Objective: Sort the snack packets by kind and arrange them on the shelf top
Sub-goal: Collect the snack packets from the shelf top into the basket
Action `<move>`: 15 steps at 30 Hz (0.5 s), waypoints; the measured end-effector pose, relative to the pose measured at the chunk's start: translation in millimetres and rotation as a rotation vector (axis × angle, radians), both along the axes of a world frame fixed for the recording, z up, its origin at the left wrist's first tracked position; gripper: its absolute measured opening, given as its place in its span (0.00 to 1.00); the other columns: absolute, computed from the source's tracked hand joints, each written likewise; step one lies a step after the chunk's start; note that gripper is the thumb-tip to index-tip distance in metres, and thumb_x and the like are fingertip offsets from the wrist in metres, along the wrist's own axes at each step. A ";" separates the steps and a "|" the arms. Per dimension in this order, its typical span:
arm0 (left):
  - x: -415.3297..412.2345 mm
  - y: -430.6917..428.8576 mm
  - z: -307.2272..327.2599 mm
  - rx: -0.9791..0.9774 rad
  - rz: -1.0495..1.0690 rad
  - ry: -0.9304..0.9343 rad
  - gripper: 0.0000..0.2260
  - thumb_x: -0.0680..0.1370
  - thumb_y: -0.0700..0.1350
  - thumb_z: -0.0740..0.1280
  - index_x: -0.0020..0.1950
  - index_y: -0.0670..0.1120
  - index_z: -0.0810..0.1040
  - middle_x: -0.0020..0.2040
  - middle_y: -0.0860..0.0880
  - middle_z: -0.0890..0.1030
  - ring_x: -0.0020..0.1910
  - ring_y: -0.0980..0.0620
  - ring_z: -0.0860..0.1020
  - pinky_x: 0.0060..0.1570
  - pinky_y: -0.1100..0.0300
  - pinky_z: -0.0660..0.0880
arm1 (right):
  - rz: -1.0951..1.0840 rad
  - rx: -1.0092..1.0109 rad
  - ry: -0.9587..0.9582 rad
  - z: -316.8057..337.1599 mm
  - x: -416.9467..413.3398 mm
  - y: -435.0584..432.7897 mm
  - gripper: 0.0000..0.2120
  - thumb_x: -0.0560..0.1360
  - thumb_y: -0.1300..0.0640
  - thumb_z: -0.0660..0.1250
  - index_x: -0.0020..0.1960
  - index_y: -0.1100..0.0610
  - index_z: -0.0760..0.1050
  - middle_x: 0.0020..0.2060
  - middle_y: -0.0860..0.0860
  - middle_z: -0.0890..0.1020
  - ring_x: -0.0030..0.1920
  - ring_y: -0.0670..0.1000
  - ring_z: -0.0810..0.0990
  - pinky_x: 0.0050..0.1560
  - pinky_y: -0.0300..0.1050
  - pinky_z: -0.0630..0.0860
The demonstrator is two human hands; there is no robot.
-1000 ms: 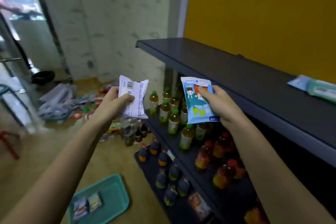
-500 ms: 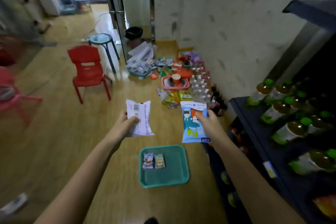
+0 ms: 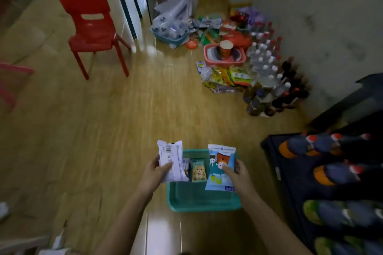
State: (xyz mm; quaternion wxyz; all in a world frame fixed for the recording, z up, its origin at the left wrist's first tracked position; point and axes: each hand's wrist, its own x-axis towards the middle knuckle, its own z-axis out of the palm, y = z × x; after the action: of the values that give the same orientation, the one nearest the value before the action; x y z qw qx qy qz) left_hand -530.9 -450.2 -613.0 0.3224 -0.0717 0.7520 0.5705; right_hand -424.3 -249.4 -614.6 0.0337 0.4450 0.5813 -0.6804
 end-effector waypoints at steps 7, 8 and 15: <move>-21.7 10.8 -239.3 -0.097 0.022 -0.021 0.12 0.77 0.37 0.64 0.60 0.40 0.71 0.55 0.41 0.78 0.50 0.44 0.78 0.48 0.53 0.76 | 0.098 0.067 -0.034 -227.8 -25.6 7.3 0.19 0.77 0.57 0.64 0.66 0.60 0.66 0.58 0.56 0.76 0.54 0.54 0.76 0.58 0.53 0.74; -24.2 14.2 -268.4 -0.102 0.018 -0.023 0.12 0.77 0.38 0.65 0.61 0.40 0.71 0.55 0.41 0.78 0.50 0.45 0.78 0.48 0.52 0.76 | 0.112 0.075 -0.039 -256.9 -29.3 9.1 0.20 0.77 0.57 0.64 0.67 0.60 0.66 0.58 0.56 0.75 0.53 0.54 0.76 0.59 0.53 0.74; -49.7 34.7 -418.5 -0.168 -0.068 0.001 0.12 0.77 0.38 0.66 0.59 0.35 0.73 0.54 0.39 0.80 0.46 0.45 0.80 0.42 0.56 0.78 | 0.183 0.182 -0.057 -406.6 -62.7 17.9 0.22 0.77 0.57 0.65 0.67 0.63 0.65 0.64 0.58 0.72 0.62 0.58 0.74 0.61 0.51 0.72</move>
State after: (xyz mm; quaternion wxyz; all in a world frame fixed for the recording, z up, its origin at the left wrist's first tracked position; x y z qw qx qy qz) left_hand -580.6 -415.5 -1031.5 0.3339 -0.0725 0.7993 0.4944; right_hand -487.1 -231.5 -1021.1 0.0719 0.4105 0.6775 -0.6061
